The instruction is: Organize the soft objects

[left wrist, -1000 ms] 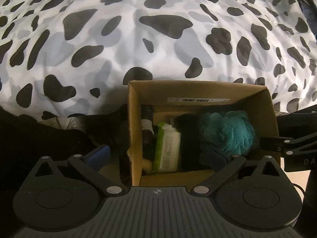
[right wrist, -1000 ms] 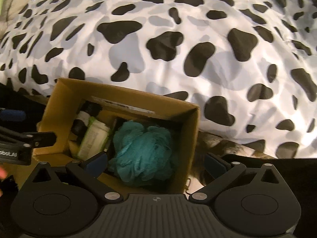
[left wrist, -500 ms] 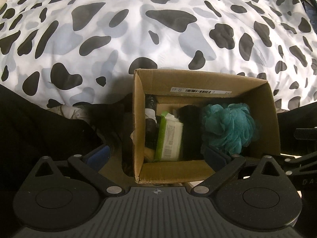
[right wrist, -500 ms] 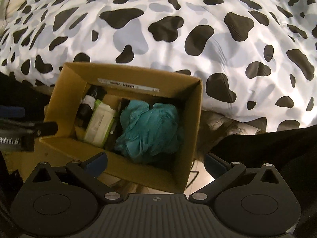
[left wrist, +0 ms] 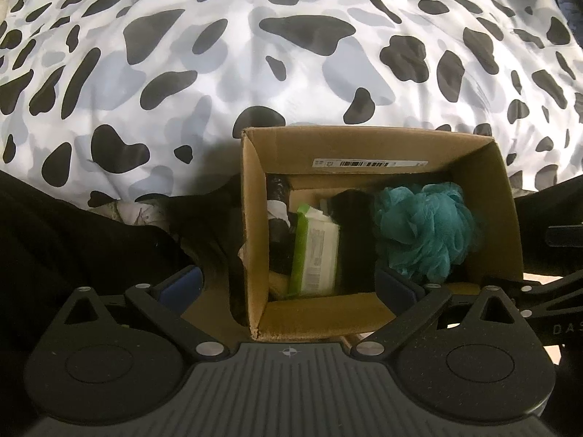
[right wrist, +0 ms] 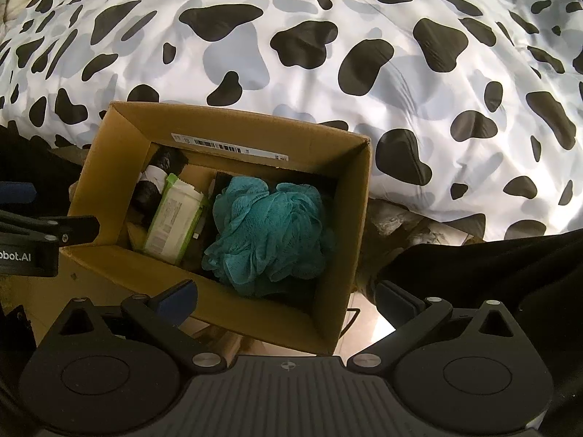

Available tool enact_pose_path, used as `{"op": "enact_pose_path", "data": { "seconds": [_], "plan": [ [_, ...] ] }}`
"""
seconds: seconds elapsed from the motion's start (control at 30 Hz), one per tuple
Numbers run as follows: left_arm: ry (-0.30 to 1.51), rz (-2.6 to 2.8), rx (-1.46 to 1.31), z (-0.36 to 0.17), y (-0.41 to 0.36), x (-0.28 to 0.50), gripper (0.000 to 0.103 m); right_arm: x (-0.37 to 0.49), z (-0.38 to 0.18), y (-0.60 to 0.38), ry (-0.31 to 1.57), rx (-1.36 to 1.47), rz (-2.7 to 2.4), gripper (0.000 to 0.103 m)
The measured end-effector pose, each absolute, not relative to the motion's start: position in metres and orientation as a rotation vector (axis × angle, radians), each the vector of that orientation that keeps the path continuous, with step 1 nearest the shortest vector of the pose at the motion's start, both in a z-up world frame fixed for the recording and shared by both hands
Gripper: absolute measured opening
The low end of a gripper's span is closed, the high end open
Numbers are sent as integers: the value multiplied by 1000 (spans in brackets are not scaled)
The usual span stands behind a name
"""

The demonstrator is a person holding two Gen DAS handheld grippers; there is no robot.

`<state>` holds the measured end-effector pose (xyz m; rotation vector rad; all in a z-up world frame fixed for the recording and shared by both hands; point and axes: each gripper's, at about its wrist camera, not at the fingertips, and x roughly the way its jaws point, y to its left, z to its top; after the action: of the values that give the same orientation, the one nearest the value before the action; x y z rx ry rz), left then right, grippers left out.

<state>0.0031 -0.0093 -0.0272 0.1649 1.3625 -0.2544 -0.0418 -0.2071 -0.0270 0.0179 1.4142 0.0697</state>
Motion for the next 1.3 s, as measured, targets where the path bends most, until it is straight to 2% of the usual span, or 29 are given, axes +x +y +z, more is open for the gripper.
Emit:
{"op": "enact_pose_path", "data": {
  "seconds": [1.3],
  "plan": [
    [1384,-264,168,-30,-11,4,103,-42,-31,-204,1428,-7,73,103]
  ]
}}
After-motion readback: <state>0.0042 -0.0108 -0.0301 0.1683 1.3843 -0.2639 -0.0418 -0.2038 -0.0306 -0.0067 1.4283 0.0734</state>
